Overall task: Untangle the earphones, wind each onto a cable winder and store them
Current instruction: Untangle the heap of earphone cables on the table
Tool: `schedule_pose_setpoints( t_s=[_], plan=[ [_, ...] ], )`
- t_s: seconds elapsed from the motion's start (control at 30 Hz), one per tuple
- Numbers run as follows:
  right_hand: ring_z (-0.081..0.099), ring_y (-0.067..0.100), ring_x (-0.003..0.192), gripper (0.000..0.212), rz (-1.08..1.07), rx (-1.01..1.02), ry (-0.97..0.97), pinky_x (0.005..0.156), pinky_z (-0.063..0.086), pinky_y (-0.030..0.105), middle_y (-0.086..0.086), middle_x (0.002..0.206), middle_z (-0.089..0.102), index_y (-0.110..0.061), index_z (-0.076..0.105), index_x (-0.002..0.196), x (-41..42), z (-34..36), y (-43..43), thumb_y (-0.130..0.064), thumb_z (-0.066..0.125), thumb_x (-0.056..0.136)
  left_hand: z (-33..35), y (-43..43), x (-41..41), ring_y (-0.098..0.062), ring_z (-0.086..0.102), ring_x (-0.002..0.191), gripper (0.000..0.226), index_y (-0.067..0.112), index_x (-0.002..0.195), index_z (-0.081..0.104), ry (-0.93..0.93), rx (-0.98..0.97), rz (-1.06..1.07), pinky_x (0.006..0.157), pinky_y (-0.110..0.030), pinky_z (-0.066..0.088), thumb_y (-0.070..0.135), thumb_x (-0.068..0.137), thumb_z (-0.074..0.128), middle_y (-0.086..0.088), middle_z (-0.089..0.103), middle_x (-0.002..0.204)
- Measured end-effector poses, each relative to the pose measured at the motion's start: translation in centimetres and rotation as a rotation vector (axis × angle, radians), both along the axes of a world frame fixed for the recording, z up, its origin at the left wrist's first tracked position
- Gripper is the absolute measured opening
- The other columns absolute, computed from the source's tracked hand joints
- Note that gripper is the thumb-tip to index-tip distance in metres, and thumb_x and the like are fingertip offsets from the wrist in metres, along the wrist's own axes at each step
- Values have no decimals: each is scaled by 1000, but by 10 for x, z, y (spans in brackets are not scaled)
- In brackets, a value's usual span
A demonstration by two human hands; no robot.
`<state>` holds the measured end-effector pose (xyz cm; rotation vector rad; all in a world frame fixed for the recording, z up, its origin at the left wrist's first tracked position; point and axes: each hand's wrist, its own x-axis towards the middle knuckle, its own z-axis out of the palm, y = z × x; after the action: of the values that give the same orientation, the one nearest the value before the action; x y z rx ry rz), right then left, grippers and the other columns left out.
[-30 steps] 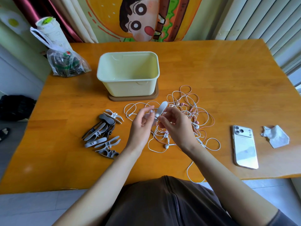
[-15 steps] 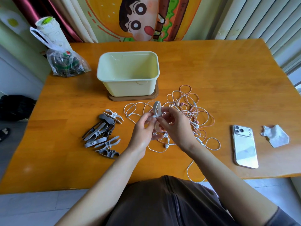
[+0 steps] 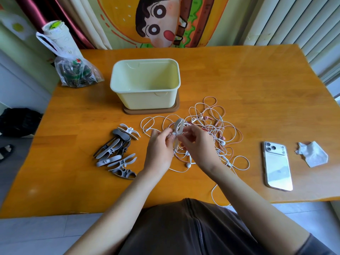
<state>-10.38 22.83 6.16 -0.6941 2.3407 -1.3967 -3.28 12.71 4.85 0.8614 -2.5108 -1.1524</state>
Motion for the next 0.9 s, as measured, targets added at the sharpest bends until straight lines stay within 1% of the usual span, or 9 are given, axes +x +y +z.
schedule_pose_setpoints(
  t_s=[0.07, 0.17, 0.27, 0.33, 0.4, 0.5, 0.63, 0.8, 0.9],
  plan=[
    [62, 7, 61, 7, -15, -8, -19, 60, 51, 22, -12, 68, 61, -21, 57, 90, 1, 0, -2, -16, 62, 89, 0, 0, 0, -8, 54, 75, 22, 14, 114, 63, 27, 32, -8, 60, -1, 39, 20, 100, 47, 2, 57, 90],
    [63, 3, 61, 2, -18, -25, -45, 62, 55, 22, -14, 69, 62, -19, 60, 93, 4, -2, -3, -18, 61, 91, 1, 3, 1, -2, 58, 72, 18, 12, 107, 64, 69, 131, 7, 58, -6, 43, 16, 99, 48, 7, 63, 83],
    [62, 1, 59, 9, -8, -18, -49, 60, 55, 20, -12, 71, 63, -12, 63, 98, 5, -3, -2, -17, 60, 91, -1, 2, 1, -6, 65, 82, 16, 13, 108, 64, 110, 247, 14, 67, -12, 50, 15, 97, 53, 4, 69, 91],
    [60, 0, 56, 9, 10, -7, -38, 55, 52, 17, -11, 71, 62, -12, 63, 98, 4, -3, 0, -16, 60, 91, -2, -1, 0, -10, 67, 85, 15, 12, 107, 65, 121, 275, 9, 73, -23, 54, 17, 95, 57, 2, 71, 91],
    [56, -3, 55, 6, 48, 5, 0, 52, 45, 13, -13, 70, 59, -14, 62, 96, 2, -3, 2, -15, 61, 91, -2, -4, 0, -11, 67, 85, 15, 11, 105, 66, 111, 281, -2, 74, -23, 54, 17, 94, 59, 1, 70, 89],
    [54, 0, 60, 5, 135, 69, 79, 57, 43, 15, -12, 70, 58, -12, 65, 93, -3, -2, 7, -14, 62, 90, 0, -8, 0, -10, 64, 82, 15, 12, 106, 66, 96, 265, 8, 68, -16, 49, 17, 94, 57, 3, 68, 88],
    [53, 8, 69, 10, 237, 167, 241, 64, 40, 10, -4, 81, 60, -8, 69, 94, -13, 2, 16, -14, 61, 90, 1, -14, 0, -15, 64, 83, 19, 10, 108, 66, 72, 283, -4, 71, -26, 50, 19, 94, 58, -2, 69, 90],
    [54, 16, 73, 8, 314, 201, 455, 65, 45, 27, 2, 88, 57, -8, 66, 93, -30, 15, 21, -14, 61, 91, 5, -13, 2, -16, 64, 88, 17, 15, 106, 66, 7, 354, -95, 73, -22, 50, 22, 93, 59, 0, 69, 92],
    [57, 21, 74, 10, 306, 187, 561, 62, 47, 32, 6, 89, 59, -6, 66, 91, -40, 25, 23, -16, 64, 88, 9, -11, 1, -18, 65, 94, 15, 17, 106, 65, -31, 390, -173, 83, -32, 51, 21, 93, 59, -3, 70, 100]
  ],
)
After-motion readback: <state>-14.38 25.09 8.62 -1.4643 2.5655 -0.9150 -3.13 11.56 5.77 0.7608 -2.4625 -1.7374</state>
